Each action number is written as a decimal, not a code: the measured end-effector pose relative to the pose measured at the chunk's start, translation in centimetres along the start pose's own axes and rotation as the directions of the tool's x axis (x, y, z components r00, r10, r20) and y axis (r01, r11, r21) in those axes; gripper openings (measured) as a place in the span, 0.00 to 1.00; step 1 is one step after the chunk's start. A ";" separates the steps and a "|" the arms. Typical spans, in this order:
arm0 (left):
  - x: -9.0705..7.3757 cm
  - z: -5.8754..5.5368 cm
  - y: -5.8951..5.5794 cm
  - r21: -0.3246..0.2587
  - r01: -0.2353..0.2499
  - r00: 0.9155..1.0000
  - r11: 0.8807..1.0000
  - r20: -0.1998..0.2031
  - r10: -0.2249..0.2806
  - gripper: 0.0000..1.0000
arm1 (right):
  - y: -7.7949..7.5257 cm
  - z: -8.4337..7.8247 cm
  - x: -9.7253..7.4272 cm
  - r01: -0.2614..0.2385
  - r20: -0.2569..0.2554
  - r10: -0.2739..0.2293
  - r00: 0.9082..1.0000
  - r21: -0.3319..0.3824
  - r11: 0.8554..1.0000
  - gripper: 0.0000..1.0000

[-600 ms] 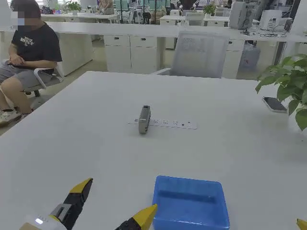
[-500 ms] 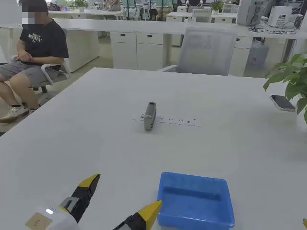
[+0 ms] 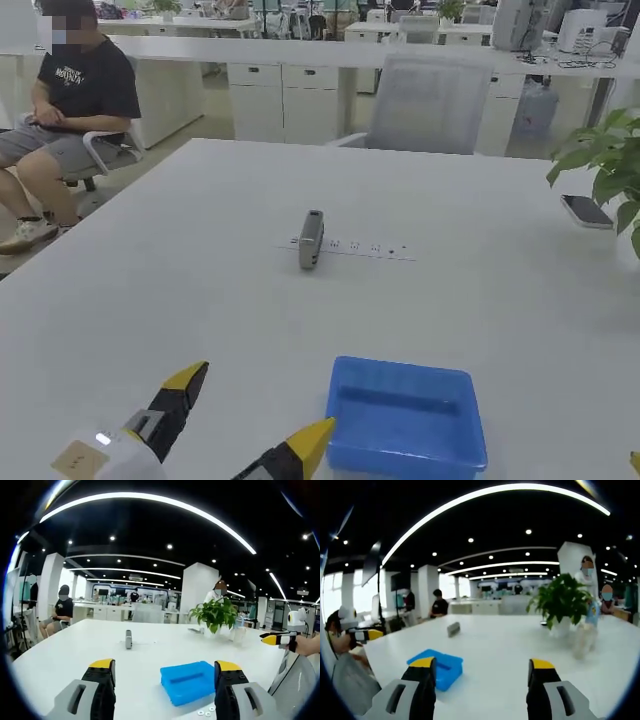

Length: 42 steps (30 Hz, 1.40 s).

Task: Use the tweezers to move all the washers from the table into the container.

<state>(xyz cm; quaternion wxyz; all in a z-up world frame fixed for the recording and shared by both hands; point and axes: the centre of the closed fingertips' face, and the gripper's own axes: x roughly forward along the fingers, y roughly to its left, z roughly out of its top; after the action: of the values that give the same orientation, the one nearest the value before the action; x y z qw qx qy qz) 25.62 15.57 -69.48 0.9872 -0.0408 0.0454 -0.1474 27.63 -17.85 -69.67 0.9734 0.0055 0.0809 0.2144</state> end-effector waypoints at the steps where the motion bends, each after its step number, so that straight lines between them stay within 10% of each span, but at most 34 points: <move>1: 0.0 0.0 0.0 0.001 0.000 1.000 1.000 0.001 0.000 0.82 | 0.0 0.0 0.0 -0.001 0.001 0.001 1.000 0.000 1.000 0.73; 42: 0.1 -0.3 -0.3 0.005 0.018 1.000 1.000 -0.020 -0.018 0.78 | -0.1 -0.3 0.1 -0.007 -0.014 0.007 1.000 -0.007 1.000 0.72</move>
<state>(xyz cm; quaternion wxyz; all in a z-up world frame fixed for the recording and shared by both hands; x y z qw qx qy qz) 25.59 15.20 -69.79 0.9854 -0.0371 0.0546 -0.1569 27.71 -17.87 -70.03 0.9721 0.0010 0.0870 0.2179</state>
